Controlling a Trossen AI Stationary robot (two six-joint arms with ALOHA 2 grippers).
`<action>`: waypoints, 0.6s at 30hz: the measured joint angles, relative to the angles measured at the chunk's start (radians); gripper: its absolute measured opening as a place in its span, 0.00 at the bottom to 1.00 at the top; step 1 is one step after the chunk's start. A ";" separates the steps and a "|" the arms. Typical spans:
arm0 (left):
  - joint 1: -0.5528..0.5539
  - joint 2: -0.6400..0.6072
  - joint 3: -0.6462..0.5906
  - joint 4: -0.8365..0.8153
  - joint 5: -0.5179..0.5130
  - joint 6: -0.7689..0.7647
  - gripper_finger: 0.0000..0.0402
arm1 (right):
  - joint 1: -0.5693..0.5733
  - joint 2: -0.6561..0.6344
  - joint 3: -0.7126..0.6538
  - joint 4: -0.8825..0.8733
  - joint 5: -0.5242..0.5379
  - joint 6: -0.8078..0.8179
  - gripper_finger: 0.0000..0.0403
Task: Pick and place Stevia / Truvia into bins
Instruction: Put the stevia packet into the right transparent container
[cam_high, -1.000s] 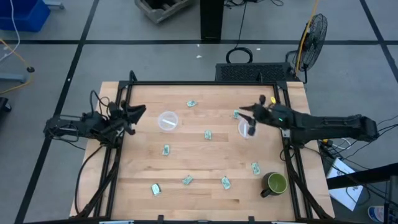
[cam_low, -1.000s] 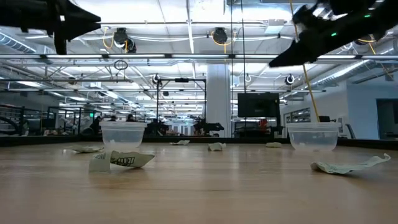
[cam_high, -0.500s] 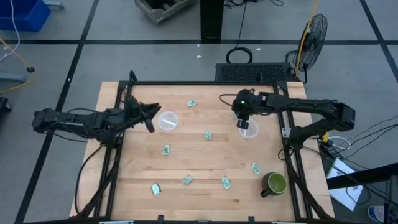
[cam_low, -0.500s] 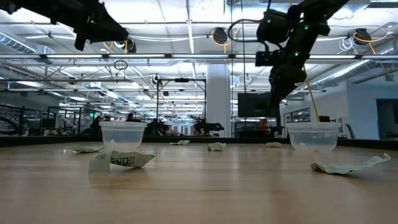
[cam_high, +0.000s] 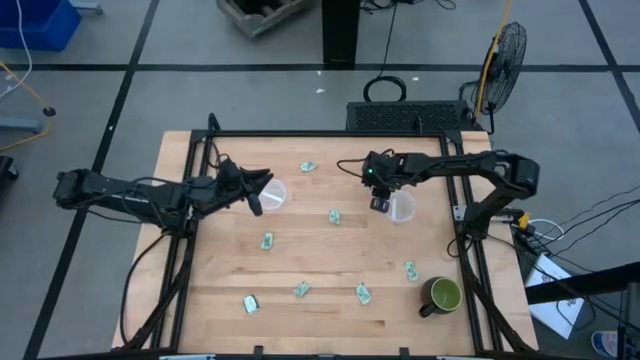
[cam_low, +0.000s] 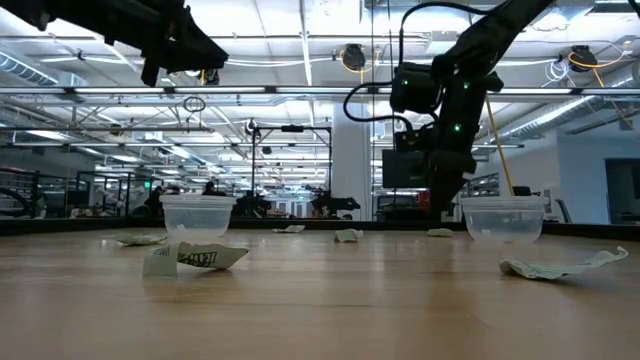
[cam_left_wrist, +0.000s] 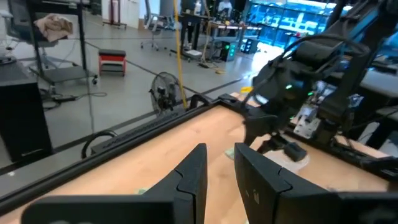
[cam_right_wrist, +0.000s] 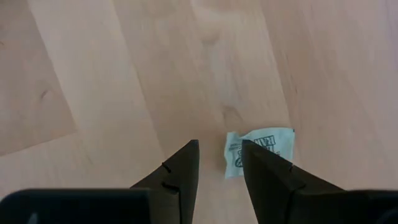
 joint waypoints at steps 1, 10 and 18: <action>0.000 0.000 0.000 0.004 0.008 0.001 0.21 | -0.005 0.004 0.000 0.000 0.000 0.000 0.29; 0.000 -0.001 0.000 0.028 0.020 0.011 0.21 | -0.052 0.010 0.024 -0.071 -0.013 0.026 0.29; 0.000 -0.001 0.000 0.070 0.020 0.047 0.21 | -0.056 0.011 0.195 -0.214 -0.053 0.047 0.29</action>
